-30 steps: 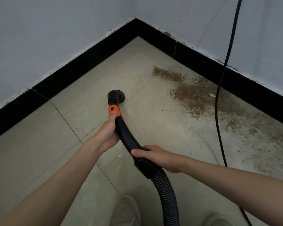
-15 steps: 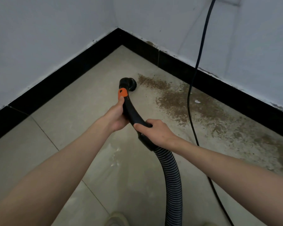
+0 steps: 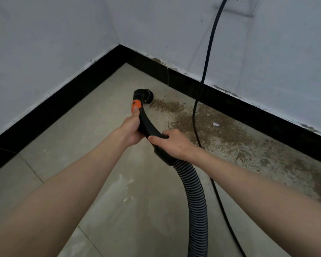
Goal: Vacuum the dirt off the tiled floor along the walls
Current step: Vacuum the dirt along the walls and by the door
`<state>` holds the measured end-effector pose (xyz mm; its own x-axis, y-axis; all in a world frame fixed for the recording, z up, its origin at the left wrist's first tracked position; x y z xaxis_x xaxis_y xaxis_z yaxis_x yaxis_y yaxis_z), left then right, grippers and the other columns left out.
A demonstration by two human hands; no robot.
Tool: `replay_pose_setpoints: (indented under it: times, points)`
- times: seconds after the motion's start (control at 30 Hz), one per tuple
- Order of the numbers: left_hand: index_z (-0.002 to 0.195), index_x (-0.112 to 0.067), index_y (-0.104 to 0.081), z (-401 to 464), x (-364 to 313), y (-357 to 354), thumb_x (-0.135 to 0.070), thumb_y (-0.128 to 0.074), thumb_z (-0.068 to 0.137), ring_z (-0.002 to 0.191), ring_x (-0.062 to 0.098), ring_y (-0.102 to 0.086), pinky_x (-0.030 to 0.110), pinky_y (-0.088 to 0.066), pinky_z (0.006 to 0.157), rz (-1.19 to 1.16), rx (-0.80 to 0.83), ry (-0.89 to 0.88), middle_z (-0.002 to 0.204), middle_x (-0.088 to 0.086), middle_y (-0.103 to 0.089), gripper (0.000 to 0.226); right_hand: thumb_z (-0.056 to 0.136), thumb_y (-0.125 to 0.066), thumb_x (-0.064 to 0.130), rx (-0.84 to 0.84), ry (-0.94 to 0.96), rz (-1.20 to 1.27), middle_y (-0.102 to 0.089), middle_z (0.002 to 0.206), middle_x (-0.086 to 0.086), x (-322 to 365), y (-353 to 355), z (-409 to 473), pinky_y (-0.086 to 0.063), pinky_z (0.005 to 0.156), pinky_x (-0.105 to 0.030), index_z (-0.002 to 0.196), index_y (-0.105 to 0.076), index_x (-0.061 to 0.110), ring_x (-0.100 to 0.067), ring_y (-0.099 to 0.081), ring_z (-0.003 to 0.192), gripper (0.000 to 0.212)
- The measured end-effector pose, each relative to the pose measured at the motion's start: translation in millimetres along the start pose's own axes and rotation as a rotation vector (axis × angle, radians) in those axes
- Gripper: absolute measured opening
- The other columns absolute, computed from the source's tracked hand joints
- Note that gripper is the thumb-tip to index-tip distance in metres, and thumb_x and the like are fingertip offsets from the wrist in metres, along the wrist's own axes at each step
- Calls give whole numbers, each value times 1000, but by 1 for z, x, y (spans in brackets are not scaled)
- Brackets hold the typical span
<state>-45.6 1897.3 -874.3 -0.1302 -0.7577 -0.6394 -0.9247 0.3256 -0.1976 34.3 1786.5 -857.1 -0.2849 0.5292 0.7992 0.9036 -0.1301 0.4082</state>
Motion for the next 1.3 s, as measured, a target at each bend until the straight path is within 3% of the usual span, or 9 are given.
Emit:
replay_pose_setpoints:
  times: [0.2, 0.37, 0.67, 0.87, 1.03, 1.13, 1.3]
  points:
    - [139, -8, -35, 3, -14, -13, -46, -40, 99, 90, 20, -55, 37, -43, 82, 54, 21, -31, 104, 8, -54, 55, 83, -63, 56, -16, -12, 46, -63, 66, 7, -1, 14, 6, -39, 50, -21, 70, -61, 22, -9, -62, 61, 37]
    - [140, -4, -32, -5, -7, -12, -41, -37, 101, 90, 19, -54, 36, -42, 86, 76, -3, -73, 105, 8, -53, 54, 85, -61, 57, 26, 4, 56, -66, 76, 0, -5, 13, -3, -46, 62, -29, 75, -63, 18, -16, -64, 71, 40]
    - [132, -1, -37, -27, 25, 15, -39, -33, 102, 88, 17, -55, 32, -44, 74, 81, -60, -79, 100, 7, -54, 49, 87, -58, 58, 80, 26, 3, -63, 70, 8, -16, -11, -37, -39, 54, -22, 78, -62, 23, -7, -60, 61, 36]
    - [142, 0, -28, -27, 31, 4, -37, -33, 103, 88, 17, -54, 35, -44, 79, 117, -27, -72, 108, 8, -52, 54, 90, -57, 55, 79, -22, 70, -70, 89, -2, -29, -7, -46, -52, 82, -37, 91, -65, 16, -20, -67, 84, 39]
    - [140, -2, -31, -20, 22, -12, -38, -31, 103, 87, 16, -54, 31, -45, 71, 180, -16, -87, 99, 5, -53, 52, 87, -54, 60, -40, -9, 18, -68, 83, -3, -33, -2, -40, -53, 64, -33, 84, -59, 20, -19, -67, 73, 40]
    - [140, -1, -31, -14, 18, -19, -41, -31, 102, 86, 16, -54, 32, -45, 74, 222, -10, -95, 98, 5, -53, 55, 86, -52, 63, -81, -4, -19, -69, 82, -3, -33, 4, -35, -56, 70, -39, 84, -60, 20, -18, -67, 72, 43]
    - [140, -1, -33, -5, 7, -36, -47, -32, 100, 82, 14, -54, 32, -46, 73, 257, 13, -113, 94, 2, -54, 61, 86, -52, 62, -124, -10, -37, -69, 77, 1, -31, 18, -24, -57, 68, -36, 82, -60, 23, -15, -67, 69, 40]
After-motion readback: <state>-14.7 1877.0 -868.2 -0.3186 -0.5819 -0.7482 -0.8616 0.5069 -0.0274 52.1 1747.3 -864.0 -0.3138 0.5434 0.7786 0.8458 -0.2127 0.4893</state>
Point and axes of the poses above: each hand's wrist, its own z-axis towards the middle knuckle, its own y-axis out of the back of the hand, x = y × z, the point moved 6 cm from there along z, towards the middle knuckle
